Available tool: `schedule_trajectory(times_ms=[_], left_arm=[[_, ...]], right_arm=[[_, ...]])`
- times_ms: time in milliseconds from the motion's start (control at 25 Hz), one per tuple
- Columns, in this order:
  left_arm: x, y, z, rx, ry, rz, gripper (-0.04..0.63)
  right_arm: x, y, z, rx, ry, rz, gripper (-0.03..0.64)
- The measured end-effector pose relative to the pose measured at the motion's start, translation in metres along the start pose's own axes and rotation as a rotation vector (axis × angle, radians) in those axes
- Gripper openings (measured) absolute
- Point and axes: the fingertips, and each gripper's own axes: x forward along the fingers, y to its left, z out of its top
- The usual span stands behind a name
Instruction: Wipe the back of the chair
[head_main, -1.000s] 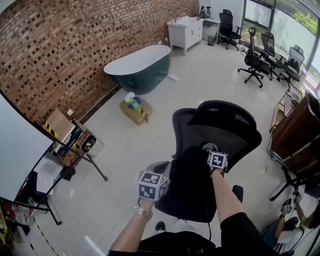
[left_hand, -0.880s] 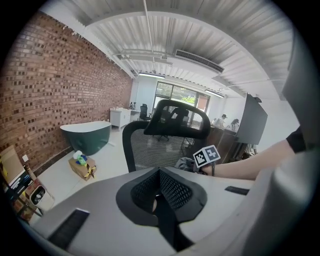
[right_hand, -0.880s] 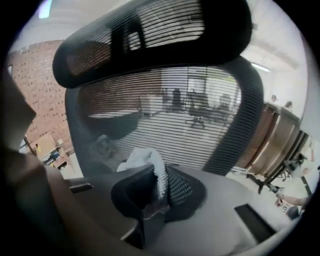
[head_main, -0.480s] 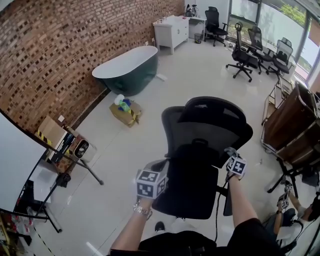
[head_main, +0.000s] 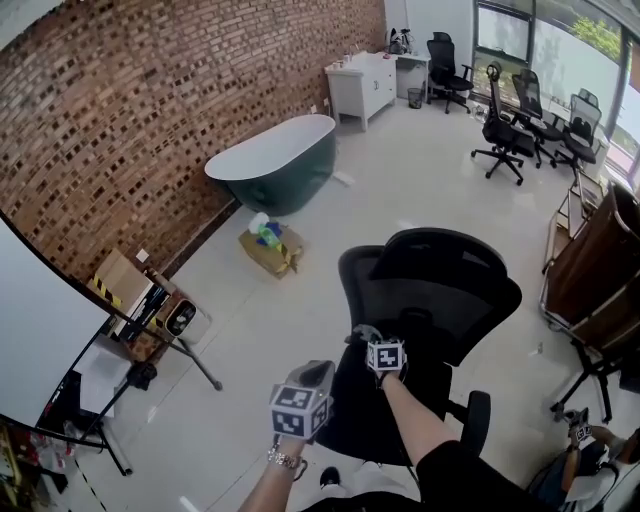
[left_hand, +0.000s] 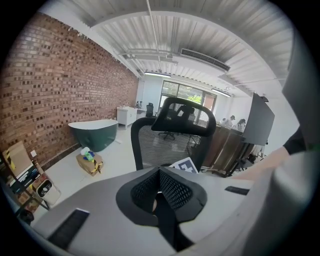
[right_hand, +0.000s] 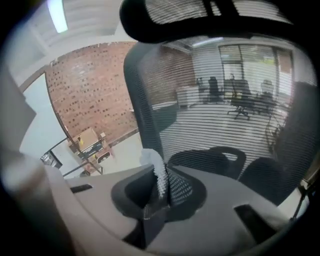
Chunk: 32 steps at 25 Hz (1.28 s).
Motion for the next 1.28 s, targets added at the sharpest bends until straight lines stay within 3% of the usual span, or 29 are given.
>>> schedule_trajectory(times_ms=[160,360,520,640,800,920,1080,1200,1280], left_arm=[[-0.013,0.016,-0.01,-0.005,0.007,0.056,0.002],[-0.015,0.033,-0.008,-0.009,-0.008,0.076,0.002],[0.009,0.015,0.001,0.004,-0.019,0.0,0.002],[0.019,0.0,0.006,0.012,-0.024,-0.049,0.003],[0.028,-0.038,0.009,0.035,-0.026,-0.108,0.002],[0.027,-0.052,0.012,0.045,-0.023,-0.13,0.002],[0.012,-0.04,0.011,0.039,-0.015,-0.101,0.002],[-0.003,-0.02,0.005,0.029,-0.004,-0.053,0.002],[-0.014,-0.011,-0.002,0.024,0.006,-0.024,0.002]], right_arm=[[0.027,-0.015,-0.001,-0.012,0.039,-0.042,0.041],[0.006,-0.107,-0.025,0.053,0.058,-0.194,0.041],[-0.064,-0.22,-0.056,0.16,0.048,-0.413,0.041],[-0.11,-0.264,-0.092,0.294,0.121,-0.447,0.041],[-0.165,-0.31,-0.092,0.229,0.052,-0.548,0.041],[-0.157,-0.272,-0.093,0.189,0.047,-0.486,0.041],[-0.092,-0.145,-0.069,0.172,0.014,-0.24,0.041],[-0.046,-0.058,-0.043,0.116,0.0,-0.116,0.041],[-0.022,-0.024,-0.036,0.071,0.014,-0.066,0.041]])
